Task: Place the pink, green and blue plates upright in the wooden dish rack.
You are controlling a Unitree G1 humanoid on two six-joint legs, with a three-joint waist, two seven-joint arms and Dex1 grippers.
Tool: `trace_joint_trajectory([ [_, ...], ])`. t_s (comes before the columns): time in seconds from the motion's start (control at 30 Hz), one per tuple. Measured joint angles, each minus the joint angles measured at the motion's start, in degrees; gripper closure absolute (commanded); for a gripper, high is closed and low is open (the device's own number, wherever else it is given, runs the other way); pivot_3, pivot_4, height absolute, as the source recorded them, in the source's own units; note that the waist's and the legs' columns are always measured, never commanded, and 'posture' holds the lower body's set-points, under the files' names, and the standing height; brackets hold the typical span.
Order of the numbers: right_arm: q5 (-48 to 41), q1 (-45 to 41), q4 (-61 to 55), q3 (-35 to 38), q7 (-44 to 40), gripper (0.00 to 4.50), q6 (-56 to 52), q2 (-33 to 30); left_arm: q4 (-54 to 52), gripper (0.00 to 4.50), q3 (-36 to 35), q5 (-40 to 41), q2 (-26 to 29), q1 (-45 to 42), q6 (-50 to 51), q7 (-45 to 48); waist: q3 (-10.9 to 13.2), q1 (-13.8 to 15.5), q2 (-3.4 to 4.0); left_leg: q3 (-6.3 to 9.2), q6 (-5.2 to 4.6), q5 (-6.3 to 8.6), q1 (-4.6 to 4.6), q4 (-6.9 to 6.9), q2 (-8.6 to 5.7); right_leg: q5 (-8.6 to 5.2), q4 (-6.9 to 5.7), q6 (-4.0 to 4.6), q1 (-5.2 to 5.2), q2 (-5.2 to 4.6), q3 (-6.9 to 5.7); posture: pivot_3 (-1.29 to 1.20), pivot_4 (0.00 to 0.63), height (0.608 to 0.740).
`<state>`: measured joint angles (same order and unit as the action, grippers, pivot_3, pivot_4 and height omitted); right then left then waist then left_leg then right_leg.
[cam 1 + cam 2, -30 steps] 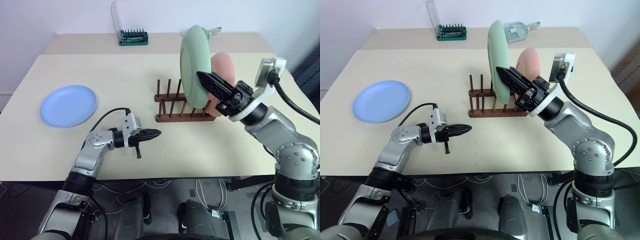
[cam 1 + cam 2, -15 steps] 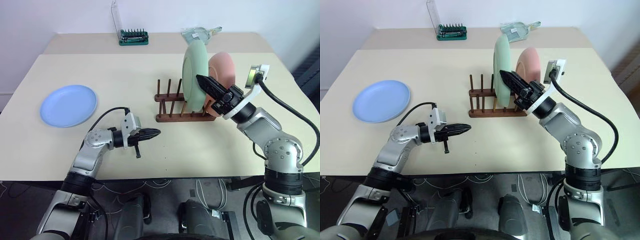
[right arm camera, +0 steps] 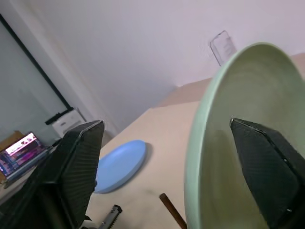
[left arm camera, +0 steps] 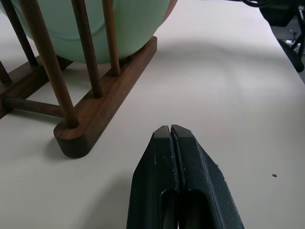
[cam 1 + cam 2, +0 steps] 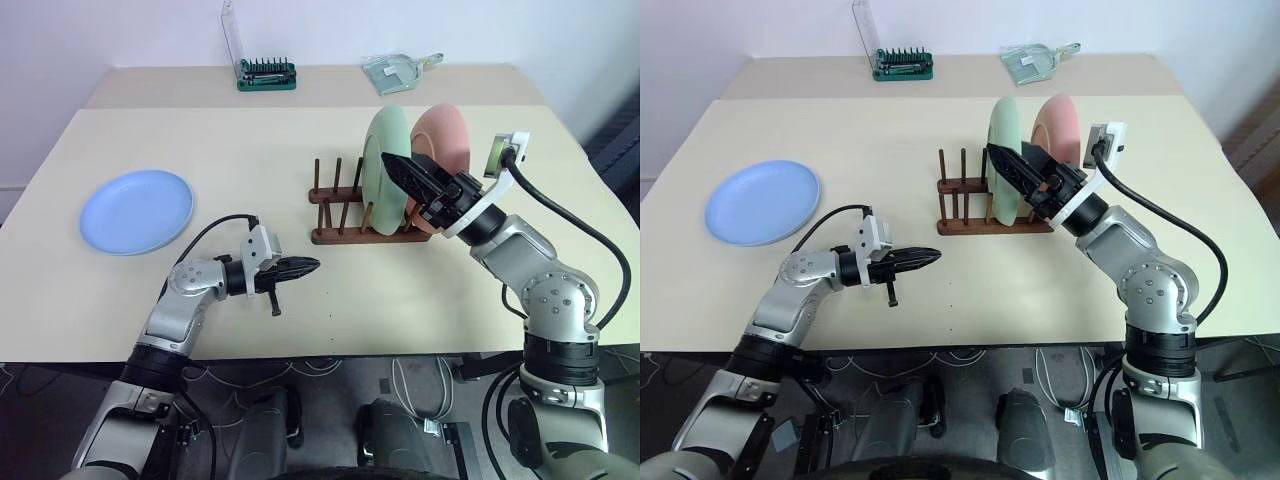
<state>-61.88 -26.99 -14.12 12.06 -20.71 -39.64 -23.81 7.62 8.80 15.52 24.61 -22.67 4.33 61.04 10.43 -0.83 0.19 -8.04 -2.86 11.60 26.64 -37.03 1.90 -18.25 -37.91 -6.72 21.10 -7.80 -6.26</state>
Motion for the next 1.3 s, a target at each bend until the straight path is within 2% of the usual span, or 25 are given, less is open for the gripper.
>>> trace_joint_trajectory([
  [0.17,1.6,-0.3,-4.4,0.0,0.0,0.50,-0.1,-2.9,0.0,4.50,0.0,0.0,0.1,0.0,0.1,0.0,0.0,0.0,0.00,0.00,0.00,0.00,0.04,0.00,0.00,0.00,0.00,0.00,0.05,-0.01,0.00,0.00,0.150,0.736],
  [0.37,7.6,-1.3,-11.0,-0.6,-0.8,0.50,0.5,-8.4,0.0,4.50,-0.2,0.1,-0.1,0.0,-0.1,-0.3,0.0,0.0,0.01,0.00,0.01,0.00,0.09,-0.01,0.01,0.00,0.00,0.00,0.12,-0.01,0.00,0.00,0.150,0.736],
  [0.4,9.5,-1.3,-11.5,-1.1,-1.2,0.50,1.0,-9.5,0.0,4.50,-0.5,0.1,-0.2,0.0,0.0,-0.5,0.0,0.0,0.01,0.00,0.01,0.00,0.10,-0.01,0.01,0.00,0.00,0.00,0.12,-0.01,0.00,0.00,0.150,0.736],
  [0.5,24.0,-1.7,-11.6,-5.7,-2.4,0.50,6.6,-18.2,-1.3,4.50,-1.7,1.2,-1.1,0.0,0.7,-2.4,0.0,0.1,0.01,-0.02,0.02,-0.01,0.19,-0.05,-0.03,0.00,0.00,0.00,0.24,-0.04,0.01,0.00,0.150,0.736],
  [0.53,29.7,-3.1,-11.0,-8.0,-3.3,0.44,9.5,-20.6,-2.0,3.99,-2.7,1.7,-1.4,0.0,1.5,-3.6,0.0,0.0,0.03,-0.03,0.03,-0.02,0.21,-0.05,-0.04,0.00,-0.02,-0.01,0.27,-0.04,0.03,0.00,0.150,0.736],
  [0.57,34.3,-4.9,-10.5,-9.9,-4.4,0.44,12.7,-21.3,-2.3,3.73,-3.9,2.3,-1.9,-0.3,2.1,-5.2,0.0,-0.1,0.01,-0.03,0.07,-0.04,0.19,-0.05,0.02,0.00,-0.02,-0.01,0.26,0.02,0.03,0.00,0.150,0.736],
  [0.6,36.6,-5.7,-10.4,-10.9,-5.2,0.44,14.6,-21.3,-2.5,3.15,-4.5,2.7,-2.2,-0.8,2.7,-6.2,0.0,-0.2,0.01,-0.03,0.11,-0.07,0.17,-0.01,0.03,0.00,-0.04,-0.01,0.25,0.04,0.03,0.00,0.150,0.736],
  [0.67,42.7,-7.6,-10.1,-16.1,-7.9,0.44,19.0,-21.2,-3.3,2.28,-6.8,4.0,-2.8,-1.4,4.7,-9.5,0.0,-0.4,0.01,-0.03,0.16,-0.11,0.15,0.00,0.07,0.00,-0.08,0.00,0.26,0.09,0.03,0.00,0.150,0.736],
  [0.8,53.2,-9.8,-8.6,-26.5,-11.8,0.44,26.7,-17.8,-5.7,0.35,-14.0,5.8,-2.5,-3.6,9.0,-18.9,0.0,-0.3,-0.02,-0.02,0.17,-0.12,0.18,-0.03,0.05,-0.01,-0.10,-0.01,0.25,0.07,0.03,0.00,0.150,0.736],
  [0.83,54.8,-10.1,-7.9,-27.8,-12.2,0.44,27.7,-17.0,-6.4,0.02,-15.5,5.9,-2.3,-4.2,9.8,-21.2,0.0,-0.3,-0.03,-0.03,0.17,-0.12,0.19,-0.04,0.05,-0.01,-0.10,-0.01,0.25,0.07,0.03,0.00,0.150,0.736],
  [0.93,60.0,-11.5,-5.3,-31.7,-13.3,0.44,30.7,-13.2,-7.9,0.02,-22.7,4.9,-0.7,-5.6,15.8,-34.1,0.1,-0.1,-0.09,0.00,0.17,-0.13,0.18,-0.05,0.05,-0.01,-0.10,-0.01,0.23,0.08,0.03,0.00,0.150,0.736],
  [1.07,62.5,-11.6,-2.6,-33.2,-14.5,0.44,31.9,-9.6,-7.7,0.02,-30.7,2.0,2.5,-6.7,24.9,-48.9,0.1,-0.1,-0.15,0.00,0.18,-0.13,0.17,-0.05,0.04,-0.01,-0.10,-0.02,0.20,0.09,0.02,0.00,0.150,0.736],
  [1.3,63.0,-11.2,1.1,-33.3,-17.1,0.44,32.8,-7.0,-3.1,0.02,-40.9,-3.1,8.7,-6.0,38.3,-64.8,0.1,-0.2,-0.33,0.00,0.23,-0.16,0.15,-0.01,0.04,-0.01,-0.11,-0.01,0.23,0.12,0.02,0.00,0.150,0.736],
])
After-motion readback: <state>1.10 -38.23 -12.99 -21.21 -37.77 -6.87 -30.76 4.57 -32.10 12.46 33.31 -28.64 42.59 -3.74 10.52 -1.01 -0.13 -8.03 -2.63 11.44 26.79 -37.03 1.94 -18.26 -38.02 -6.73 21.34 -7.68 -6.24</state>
